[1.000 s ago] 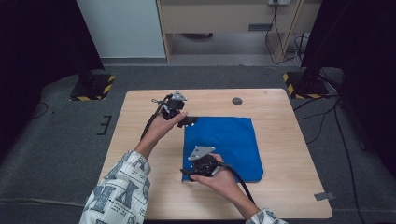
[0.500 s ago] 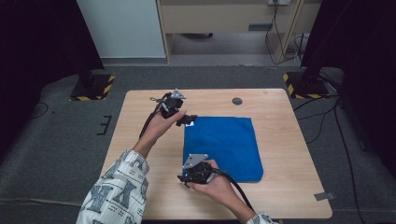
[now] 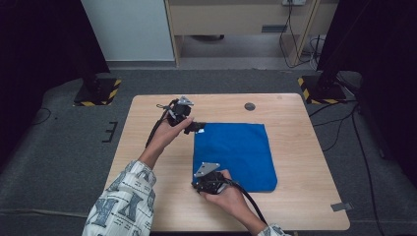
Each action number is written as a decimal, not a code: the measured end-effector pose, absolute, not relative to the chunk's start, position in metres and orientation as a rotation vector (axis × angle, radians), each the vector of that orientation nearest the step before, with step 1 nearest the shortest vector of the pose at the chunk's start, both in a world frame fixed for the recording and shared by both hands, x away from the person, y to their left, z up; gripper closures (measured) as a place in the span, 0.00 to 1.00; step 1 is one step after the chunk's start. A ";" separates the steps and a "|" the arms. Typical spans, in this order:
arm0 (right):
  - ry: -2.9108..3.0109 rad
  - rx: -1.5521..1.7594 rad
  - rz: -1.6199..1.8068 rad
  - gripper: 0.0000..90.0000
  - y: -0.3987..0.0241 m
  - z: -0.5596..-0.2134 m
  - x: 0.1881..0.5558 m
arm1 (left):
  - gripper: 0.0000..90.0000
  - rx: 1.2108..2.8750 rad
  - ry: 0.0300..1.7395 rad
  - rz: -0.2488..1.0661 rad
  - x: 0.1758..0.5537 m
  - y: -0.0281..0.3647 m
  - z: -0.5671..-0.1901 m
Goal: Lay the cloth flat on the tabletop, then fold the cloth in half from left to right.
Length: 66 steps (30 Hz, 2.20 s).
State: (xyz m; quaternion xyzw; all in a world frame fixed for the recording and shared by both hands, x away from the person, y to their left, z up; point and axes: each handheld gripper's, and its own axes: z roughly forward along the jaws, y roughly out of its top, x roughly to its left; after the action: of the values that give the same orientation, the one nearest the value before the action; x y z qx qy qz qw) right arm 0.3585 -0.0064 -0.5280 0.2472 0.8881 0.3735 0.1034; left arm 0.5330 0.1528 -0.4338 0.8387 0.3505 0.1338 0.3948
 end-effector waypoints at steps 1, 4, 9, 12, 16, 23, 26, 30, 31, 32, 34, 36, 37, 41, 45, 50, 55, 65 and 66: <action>2.614 0.744 1.100 0.87 -0.007 -0.528 0.360 | 0.11 2.124 0.893 0.334 0.533 0.153 -0.434; 2.615 0.776 1.108 0.96 -0.010 -0.528 0.365 | 0.11 2.132 0.902 0.333 0.534 0.155 -0.436; 2.613 0.747 1.188 0.97 -0.006 -0.522 0.356 | 0.13 2.130 0.925 0.332 0.536 0.158 -0.441; 2.624 0.724 1.210 0.97 -0.001 -0.520 0.349 | 0.15 2.138 0.943 0.341 0.539 0.159 -0.448; 2.625 0.725 1.214 0.97 0.000 -0.521 0.348 | 0.20 2.175 0.959 0.359 0.543 0.162 -0.460; 2.640 0.698 1.218 0.97 0.003 -0.522 0.345 | 0.38 2.202 1.026 0.392 0.557 0.167 -0.482; 2.637 0.698 1.218 0.97 0.003 -0.522 0.344 | 0.42 2.227 1.038 0.375 0.561 0.167 -0.490; 2.629 0.694 1.229 0.97 0.003 -0.522 0.344 | 0.47 2.249 1.043 0.384 0.564 0.166 -0.498; 2.629 0.697 1.230 0.97 0.003 -0.522 0.344 | 0.47 2.249 1.049 0.385 0.565 0.166 -0.500; 2.630 0.692 1.229 0.97 0.004 -0.522 0.344 | 0.47 2.251 1.056 0.389 0.566 0.166 -0.502; 2.633 0.687 1.230 0.97 0.004 -0.521 0.343 | 0.47 2.246 1.073 0.397 0.568 0.167 -0.505; 2.634 0.687 1.233 0.97 0.003 -0.521 0.343 | 0.48 2.253 1.078 0.388 0.570 0.168 -0.508; 2.634 0.687 1.233 0.97 0.003 -0.521 0.343 | 0.48 2.253 1.078 0.388 0.570 0.168 -0.508; 2.635 0.685 1.239 0.97 0.003 -0.521 0.343 | 0.48 2.277 1.087 0.391 0.571 0.167 -0.514; 2.632 0.692 1.241 0.97 0.003 -0.521 0.343 | 0.48 2.283 1.103 0.403 0.572 0.168 -0.516; 2.630 0.690 1.243 0.97 0.003 -0.521 0.342 | 0.54 2.294 1.094 0.388 0.572 0.168 -0.517; 2.630 0.690 1.247 0.97 0.003 -0.519 0.342 | 0.64 2.275 1.073 0.351 0.570 0.169 -0.518; 2.629 0.678 1.237 0.97 0.004 -0.518 0.341 | 0.96 2.268 1.058 0.330 0.563 0.164 -0.518; 2.629 0.677 1.235 0.97 0.004 -0.517 0.341 | 0.97 2.272 1.051 0.335 0.563 0.163 -0.517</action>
State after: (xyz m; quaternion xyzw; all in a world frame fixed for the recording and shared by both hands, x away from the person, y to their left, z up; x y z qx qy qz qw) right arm 0.3413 0.0040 -0.5173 0.2264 0.8786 0.4129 0.0795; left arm 0.5631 0.1634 -0.5172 0.8572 0.3966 0.1265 0.3031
